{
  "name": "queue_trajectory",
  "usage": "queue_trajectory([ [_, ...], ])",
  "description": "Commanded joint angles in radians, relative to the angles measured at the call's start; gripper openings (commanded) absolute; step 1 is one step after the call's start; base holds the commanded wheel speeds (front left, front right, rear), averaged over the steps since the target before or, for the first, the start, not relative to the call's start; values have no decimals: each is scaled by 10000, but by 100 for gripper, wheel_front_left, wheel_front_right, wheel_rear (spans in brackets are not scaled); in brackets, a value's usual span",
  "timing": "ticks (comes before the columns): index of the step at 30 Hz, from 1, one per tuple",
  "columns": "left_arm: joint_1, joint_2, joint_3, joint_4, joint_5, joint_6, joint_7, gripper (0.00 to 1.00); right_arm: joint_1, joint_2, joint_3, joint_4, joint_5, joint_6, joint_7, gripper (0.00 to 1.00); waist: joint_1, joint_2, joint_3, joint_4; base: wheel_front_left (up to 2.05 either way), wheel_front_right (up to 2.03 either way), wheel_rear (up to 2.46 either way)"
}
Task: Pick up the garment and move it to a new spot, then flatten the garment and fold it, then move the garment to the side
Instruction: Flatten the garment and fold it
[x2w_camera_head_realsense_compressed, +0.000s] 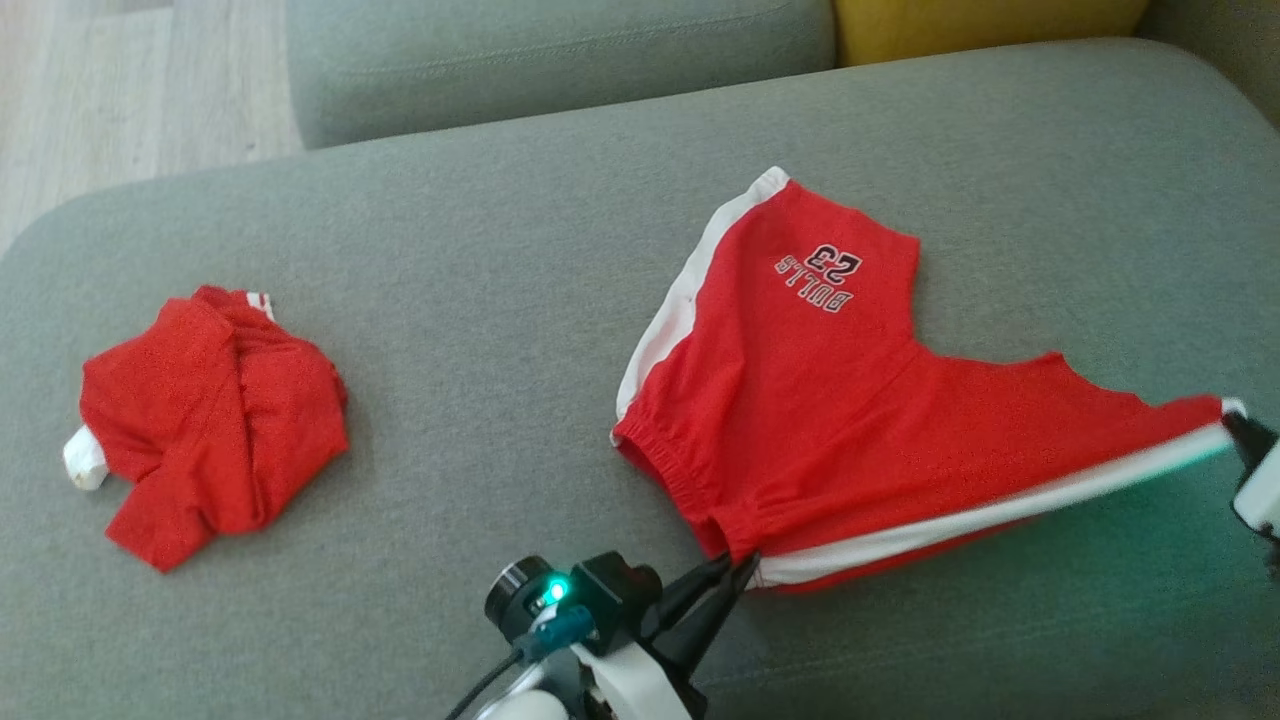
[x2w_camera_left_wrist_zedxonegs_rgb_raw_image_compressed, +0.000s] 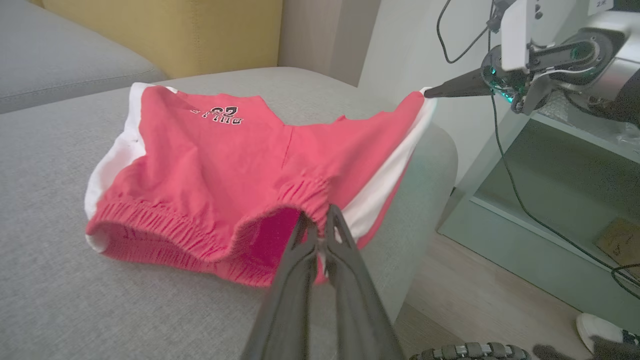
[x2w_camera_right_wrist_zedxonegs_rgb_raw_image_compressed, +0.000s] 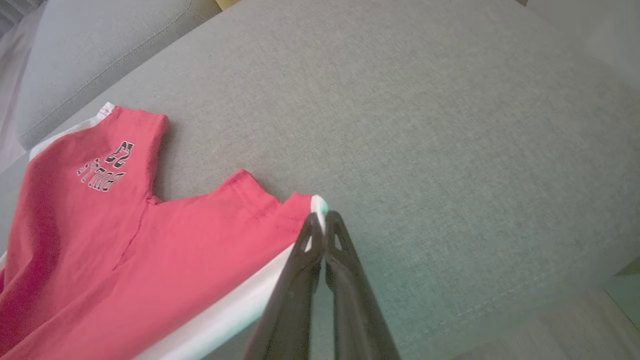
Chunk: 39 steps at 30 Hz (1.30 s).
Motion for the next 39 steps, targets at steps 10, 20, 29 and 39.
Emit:
queue_trajectory([
  [10, -1210, 25, 788, -558, -246, 169, -62, 0, -1255, 1034, -593, -2764, -1639, 65, 1709, 0, 1, -1, 474, 552, 0, 0, 0],
  [20, -2062, -124, 1048, -411, -405, 182, -118, 0, -3104, 1079, -441, -2123, -2487, 65, 2066, 0, 1, -1, 1124, 1158, 0, 0, 0],
  [29, -3036, -339, 1027, 264, -565, 122, -251, 0, -5017, 645, 136, -738, -3177, 65, 2003, 0, 1, -1, 2160, 1928, 0, 0, 0],
  [39, -4094, -468, 700, 1154, -885, 38, -543, 0, -6923, 476, 592, 1122, -4022, 65, 1356, 0, 1, -1, 3090, 2634, 0, 0, 0],
])
